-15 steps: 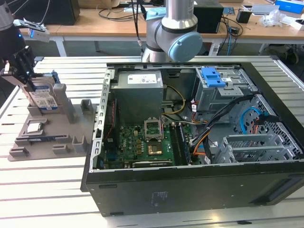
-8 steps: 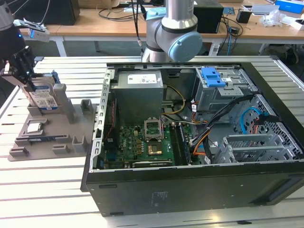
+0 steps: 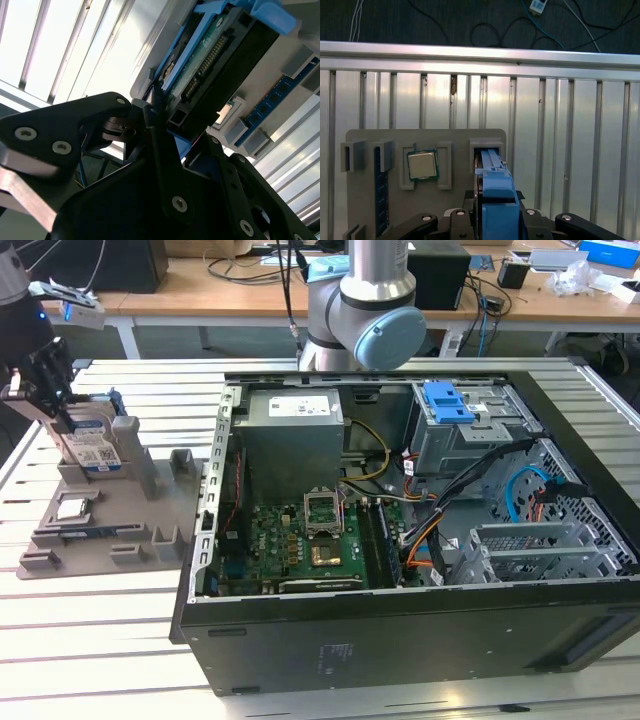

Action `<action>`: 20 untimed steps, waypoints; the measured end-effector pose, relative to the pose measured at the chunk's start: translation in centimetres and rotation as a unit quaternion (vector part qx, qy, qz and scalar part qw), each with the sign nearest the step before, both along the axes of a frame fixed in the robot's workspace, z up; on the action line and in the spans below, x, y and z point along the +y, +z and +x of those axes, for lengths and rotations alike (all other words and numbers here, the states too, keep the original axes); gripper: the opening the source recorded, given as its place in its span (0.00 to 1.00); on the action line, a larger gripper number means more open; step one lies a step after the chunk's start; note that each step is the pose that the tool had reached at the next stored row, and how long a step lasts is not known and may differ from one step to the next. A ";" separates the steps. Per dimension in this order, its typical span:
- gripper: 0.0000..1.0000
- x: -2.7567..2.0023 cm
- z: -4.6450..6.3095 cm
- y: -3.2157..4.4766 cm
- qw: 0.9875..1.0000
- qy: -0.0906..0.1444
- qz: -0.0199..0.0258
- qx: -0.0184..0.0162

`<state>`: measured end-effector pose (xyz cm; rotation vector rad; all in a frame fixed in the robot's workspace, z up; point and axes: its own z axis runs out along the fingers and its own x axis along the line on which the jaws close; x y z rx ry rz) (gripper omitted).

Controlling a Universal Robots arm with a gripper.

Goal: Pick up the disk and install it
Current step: 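Pick up the disk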

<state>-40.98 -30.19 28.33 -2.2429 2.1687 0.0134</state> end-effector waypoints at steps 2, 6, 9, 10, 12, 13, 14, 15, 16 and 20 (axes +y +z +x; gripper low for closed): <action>0.37 0.00 0.0 -0.05 1.000 0.000 0.000 0.000; 0.37 0.00 0.0 -0.07 1.000 0.000 0.000 0.000; 0.37 0.00 0.0 -0.10 1.000 0.000 0.000 0.000; 0.37 0.00 0.0 -0.11 1.000 0.000 0.000 0.000; 0.37 0.00 0.0 -0.11 1.000 0.000 0.000 0.000; 0.37 0.00 0.0 -0.07 1.000 0.000 0.000 0.000; 0.37 0.01 0.0 0.13 1.000 0.000 0.000 -0.001; 0.37 0.00 0.0 0.36 1.000 0.000 0.000 0.000; 0.37 0.00 0.0 0.60 1.000 0.000 0.000 0.000; 0.37 0.01 0.0 1.53 1.000 0.000 0.000 0.000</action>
